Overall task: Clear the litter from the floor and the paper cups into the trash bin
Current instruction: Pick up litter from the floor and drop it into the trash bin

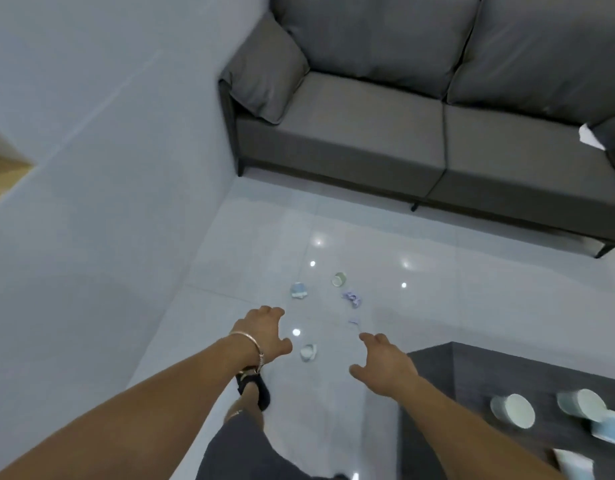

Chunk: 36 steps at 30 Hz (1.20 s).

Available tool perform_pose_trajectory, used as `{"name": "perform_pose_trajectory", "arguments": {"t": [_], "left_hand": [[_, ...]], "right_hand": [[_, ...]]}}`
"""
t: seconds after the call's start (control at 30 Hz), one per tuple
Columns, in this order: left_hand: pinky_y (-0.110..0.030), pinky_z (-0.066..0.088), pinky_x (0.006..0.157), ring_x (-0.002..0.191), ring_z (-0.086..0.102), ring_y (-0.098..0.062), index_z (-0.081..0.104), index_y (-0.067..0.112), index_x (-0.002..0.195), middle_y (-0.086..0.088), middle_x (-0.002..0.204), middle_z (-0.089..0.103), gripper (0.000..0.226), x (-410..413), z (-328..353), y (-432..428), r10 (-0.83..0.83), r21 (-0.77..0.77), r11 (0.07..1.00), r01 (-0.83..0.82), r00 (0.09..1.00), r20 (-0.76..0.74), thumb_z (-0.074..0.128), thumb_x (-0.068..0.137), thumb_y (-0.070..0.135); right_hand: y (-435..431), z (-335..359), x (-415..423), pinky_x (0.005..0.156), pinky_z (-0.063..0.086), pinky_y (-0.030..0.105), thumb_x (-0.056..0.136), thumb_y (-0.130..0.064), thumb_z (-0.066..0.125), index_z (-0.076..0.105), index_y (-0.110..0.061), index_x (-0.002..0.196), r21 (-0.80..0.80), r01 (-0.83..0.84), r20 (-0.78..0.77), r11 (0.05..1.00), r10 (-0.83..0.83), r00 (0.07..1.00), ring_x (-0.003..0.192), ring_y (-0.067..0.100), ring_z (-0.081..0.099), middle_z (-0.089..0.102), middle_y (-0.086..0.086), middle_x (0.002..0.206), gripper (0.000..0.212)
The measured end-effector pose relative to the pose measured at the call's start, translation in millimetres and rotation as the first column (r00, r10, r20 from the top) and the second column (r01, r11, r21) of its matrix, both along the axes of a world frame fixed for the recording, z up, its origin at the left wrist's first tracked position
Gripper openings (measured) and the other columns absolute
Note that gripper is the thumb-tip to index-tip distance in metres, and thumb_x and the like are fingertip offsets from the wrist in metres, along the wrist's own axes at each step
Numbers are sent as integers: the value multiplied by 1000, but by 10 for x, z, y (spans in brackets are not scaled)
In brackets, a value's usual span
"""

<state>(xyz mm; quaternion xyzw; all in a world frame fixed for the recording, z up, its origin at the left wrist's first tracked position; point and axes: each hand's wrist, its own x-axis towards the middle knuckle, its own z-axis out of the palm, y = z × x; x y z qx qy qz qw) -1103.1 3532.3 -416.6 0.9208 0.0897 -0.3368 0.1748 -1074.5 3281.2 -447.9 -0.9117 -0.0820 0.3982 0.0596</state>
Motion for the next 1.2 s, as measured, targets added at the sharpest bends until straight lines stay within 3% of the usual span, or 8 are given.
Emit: {"name": "perform_pose_trajectory", "arguments": {"t": [0.13,0.3,0.6,0.77,0.87,1.0,1.07,1.2], "left_hand": [[-34,38,103,130,36,-21,26,22,146,-2,147,35,71,725,-704,423,-26,-31,999,23,997,-71,51,84,48],[-32,37,103,130,37,-19,27,23,145,1,147,34,67,1189,-1903,641,-19,-83,997,0,976,-218,49,86,46],[-30,33,102,132,36,-17,27,24,146,2,148,34,68,1493,-4764,397,-32,-166,986,-12,966,-258,52,87,47],[-32,32,105,132,36,-18,29,24,145,1,146,36,68,1177,-5942,333,-57,-172,985,0,944,-326,54,86,47],[-35,36,104,129,40,-18,33,24,143,1,142,42,68,1008,-6336,334,-39,-167,986,-20,940,-340,56,84,48],[-35,38,103,125,44,-18,36,24,142,2,139,46,68,917,-6516,354,5,-179,981,-76,931,-365,56,83,50],[-32,40,99,118,50,-17,40,23,139,3,132,51,65,981,-6485,323,120,-197,958,-207,918,-378,60,82,49],[-19,39,80,99,57,-10,46,22,131,9,112,56,57,1301,-6303,238,369,-263,825,-500,829,-420,66,82,41]], "right_hand": [[447,-665,568,99,44,36,87,-55,53,20,-26,152,-1,123,-80,992,-123,989,128,23,47,30,1,151,79],[880,-1932,1125,94,46,37,82,-58,55,20,-30,150,31,144,-171,989,-137,976,123,24,47,30,-2,146,81],[712,-5047,1468,77,39,36,79,-56,66,11,-28,150,-22,-57,-183,998,52,982,125,29,42,14,2,153,94],[593,-6225,1096,87,49,41,74,-58,72,10,-26,150,12,-187,-187,982,186,964,119,29,45,13,3,151,102],[649,-6639,878,73,51,37,75,-47,72,28,-18,144,38,-229,-66,973,231,971,107,28,50,29,7,139,87],[664,-6784,768,61,44,33,75,-32,70,48,-8,131,77,-172,43,982,169,985,94,29,54,47,12,121,65],[697,-6694,795,60,44,32,73,-31,71,53,-7,125,123,-140,66,982,133,989,89,29,56,49,11,116,60],[930,-6314,977,52,49,29,61,-33,80,62,-4,113,351,-123,220,928,46,974,77,26,62,58,10,103,62]]}}
